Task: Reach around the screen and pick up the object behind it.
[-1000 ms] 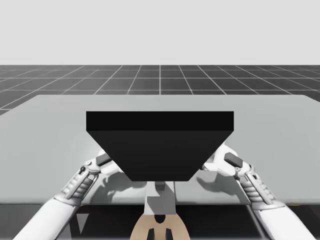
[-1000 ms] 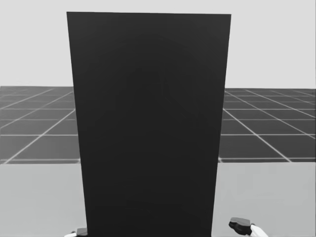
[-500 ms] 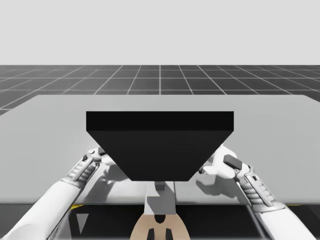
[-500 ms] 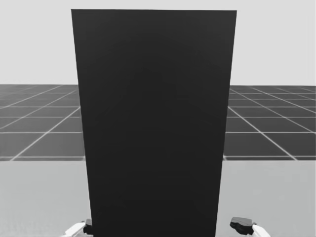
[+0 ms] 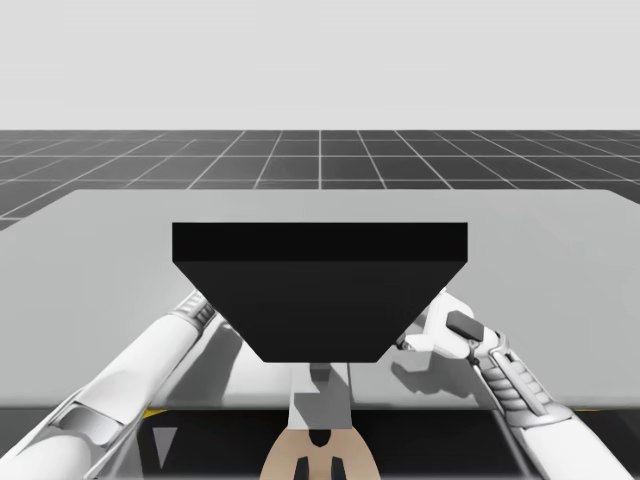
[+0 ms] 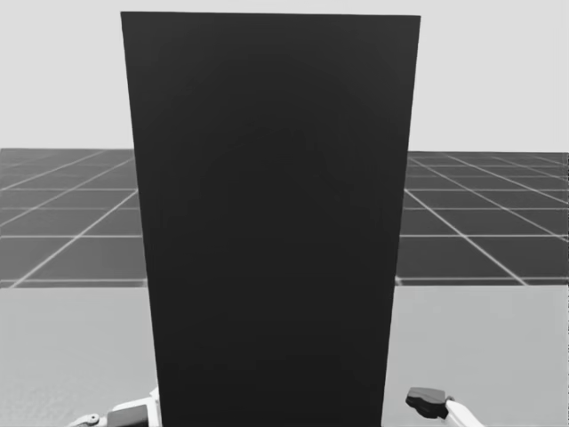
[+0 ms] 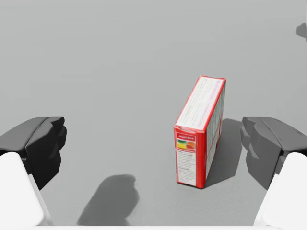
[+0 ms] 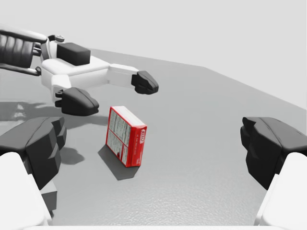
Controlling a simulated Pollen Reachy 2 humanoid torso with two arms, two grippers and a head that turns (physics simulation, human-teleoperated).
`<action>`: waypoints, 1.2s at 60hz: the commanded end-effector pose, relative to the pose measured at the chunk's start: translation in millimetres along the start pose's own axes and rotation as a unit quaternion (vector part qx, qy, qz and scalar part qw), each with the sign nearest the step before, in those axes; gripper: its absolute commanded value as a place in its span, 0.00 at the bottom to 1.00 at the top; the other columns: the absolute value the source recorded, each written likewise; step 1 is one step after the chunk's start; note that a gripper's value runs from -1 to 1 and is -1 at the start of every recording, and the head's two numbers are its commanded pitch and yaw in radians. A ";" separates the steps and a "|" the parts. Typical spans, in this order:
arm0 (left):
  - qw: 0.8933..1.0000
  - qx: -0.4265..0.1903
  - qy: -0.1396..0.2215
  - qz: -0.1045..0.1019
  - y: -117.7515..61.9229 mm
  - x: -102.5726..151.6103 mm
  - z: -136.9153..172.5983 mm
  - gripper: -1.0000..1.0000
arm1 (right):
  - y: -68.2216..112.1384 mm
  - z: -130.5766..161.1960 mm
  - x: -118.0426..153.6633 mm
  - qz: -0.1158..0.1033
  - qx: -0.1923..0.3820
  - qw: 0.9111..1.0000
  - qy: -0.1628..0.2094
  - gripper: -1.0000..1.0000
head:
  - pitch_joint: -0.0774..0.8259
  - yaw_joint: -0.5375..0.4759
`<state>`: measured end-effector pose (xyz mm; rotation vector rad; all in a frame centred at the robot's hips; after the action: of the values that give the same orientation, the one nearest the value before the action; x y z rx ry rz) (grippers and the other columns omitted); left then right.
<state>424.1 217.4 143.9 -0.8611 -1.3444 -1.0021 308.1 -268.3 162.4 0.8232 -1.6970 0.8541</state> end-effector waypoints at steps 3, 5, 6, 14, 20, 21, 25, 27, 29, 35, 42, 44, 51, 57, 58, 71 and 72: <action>0.996 -0.073 0.029 0.031 4.0 -14.1 -36.6 0.00 | 0.6 -0.5 -0.4 0.003 0.002 1.000 0.000 0.00 | 0.23 0.50; 0.996 -0.073 0.029 0.033 4.0 -14.8 -39.9 0.00 | 0.8 -0.6 -0.4 0.004 0.002 1.000 0.001 0.00 | 0.23 0.49; 0.996 -0.075 0.029 0.033 3.7 -15.2 -41.5 0.00 | 0.9 -0.7 -0.5 0.005 0.002 1.000 0.001 0.00 | 0.24 0.49; 0.995 -0.091 0.027 0.037 -1.3 -19.9 -61.2 0.00 | 1.5 -1.3 -1.0 0.006 0.003 1.000 0.003 0.00 | 0.24 0.49; 0.994 -0.099 0.028 0.037 -6.2 -21.7 -74.0 0.00 | 1.8 -1.8 -1.0 0.007 0.002 1.000 0.004 0.00 | 0.25 0.49; 0.994 -0.101 0.029 0.037 -7.5 -21.9 -76.7 0.00 | 1.8 -1.9 -0.9 0.007 0.002 1.000 0.004 0.00 | 0.25 0.49; 0.993 -0.107 0.026 0.038 -12.2 -22.7 -82.6 0.16 | 2.1 -1.8 -0.9 0.008 0.002 1.000 0.005 0.00 | 0.24 0.48; 0.993 -0.106 0.024 0.040 -13.1 -23.3 -82.8 0.34 | 2.1 -1.8 -0.7 0.008 0.001 1.000 0.005 0.00 | 0.24 0.48; 0.993 -0.109 0.027 0.044 -14.5 -25.3 -83.9 0.96 | 2.0 -1.7 -0.5 0.009 0.000 1.000 0.005 0.00 | 0.24 0.48; 0.992 -0.110 0.031 0.048 -15.9 -28.3 -81.9 1.00 | 1.9 -1.4 0.4 0.010 -0.002 1.000 0.005 0.00 | 0.24 0.48; 0.992 -0.111 0.036 0.052 -14.5 -28.4 -76.8 1.00 | 1.6 -1.5 0.3 0.011 -0.004 1.000 0.006 0.00 | 0.24 0.48; 0.992 -0.111 0.036 0.052 -14.2 -28.1 -75.9 1.00 | 1.6 -1.5 0.3 0.011 -0.004 1.000 0.006 0.00 | 0.24 0.48; 0.992 -0.107 0.035 0.052 -12.4 -27.1 -70.9 1.00 | 1.1 -2.1 0.1 0.011 -0.006 1.000 0.007 0.00 | 0.24 0.48; 0.994 -0.101 0.033 0.041 -6.5 -17.2 -64.6 1.00 | 1.2 -2.6 -0.2 0.011 -0.008 1.000 0.008 0.00 | 0.24 0.48; 0.994 -0.101 0.032 0.039 -5.6 -15.0 -63.8 1.00 | 1.1 -2.7 -0.1 0.011 -0.008 1.000 0.008 0.00 | 0.24 0.48; 0.997 -0.070 0.017 -0.016 20.7 55.9 -42.9 1.00 | 1.2 -2.6 1.1 0.011 -0.009 1.000 0.007 0.00 | 0.23 0.49; 0.997 -0.066 0.015 -0.024 23.6 63.9 -41.1 1.00 | 1.2 -2.5 1.2 0.011 -0.009 1.000 0.007 0.00 | 0.23 0.49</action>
<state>443.3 167.9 152.6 -0.9224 -1.2536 -1.1013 308.2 -265.5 163.3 0.7876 -1.7011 0.8570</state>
